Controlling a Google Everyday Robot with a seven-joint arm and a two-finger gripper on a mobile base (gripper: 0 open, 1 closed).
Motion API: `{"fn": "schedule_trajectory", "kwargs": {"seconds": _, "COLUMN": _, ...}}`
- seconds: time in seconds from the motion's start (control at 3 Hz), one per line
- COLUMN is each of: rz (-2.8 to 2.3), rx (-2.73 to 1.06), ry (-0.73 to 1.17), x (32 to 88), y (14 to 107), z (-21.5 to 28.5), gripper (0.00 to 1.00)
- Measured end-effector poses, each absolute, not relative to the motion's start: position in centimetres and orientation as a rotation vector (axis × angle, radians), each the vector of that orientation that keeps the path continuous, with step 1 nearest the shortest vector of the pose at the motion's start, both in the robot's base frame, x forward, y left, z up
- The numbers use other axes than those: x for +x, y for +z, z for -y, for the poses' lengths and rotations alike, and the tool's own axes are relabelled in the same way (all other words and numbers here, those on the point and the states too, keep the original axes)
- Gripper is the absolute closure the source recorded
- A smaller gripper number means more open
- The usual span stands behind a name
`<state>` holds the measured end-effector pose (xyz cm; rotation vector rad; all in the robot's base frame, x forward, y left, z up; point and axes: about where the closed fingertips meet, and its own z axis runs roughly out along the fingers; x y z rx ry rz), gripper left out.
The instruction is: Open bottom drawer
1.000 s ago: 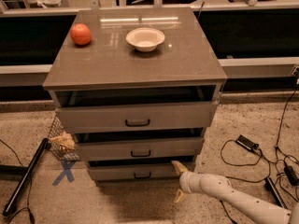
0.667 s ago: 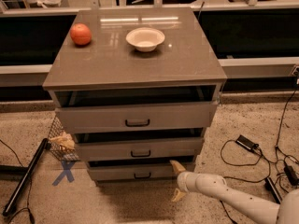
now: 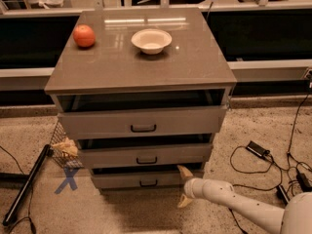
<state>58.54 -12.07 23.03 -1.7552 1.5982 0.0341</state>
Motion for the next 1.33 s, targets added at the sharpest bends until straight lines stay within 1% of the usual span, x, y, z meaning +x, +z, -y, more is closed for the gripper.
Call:
{"fn": "schedule_trajectory", "kwargs": {"seconds": 0.33, "rz": -1.599, "rx": -1.784, "ry": 0.009, "x": 60.0, "y": 22.1, "z": 12.0, "gripper": 0.0}}
{"fn": "schedule_trajectory", "kwargs": {"seconds": 1.0, "rz": -1.651, "rx": -1.769, "ry": -0.033, "x": 65.0, "y": 18.6, "z": 11.5, "gripper": 0.0}}
{"fn": "schedule_trajectory", "kwargs": {"seconds": 1.33, "rz": -1.718, "rx": -1.747, "ry": -0.05, "x": 66.7, "y": 16.7, "z": 13.0, "gripper": 0.26}}
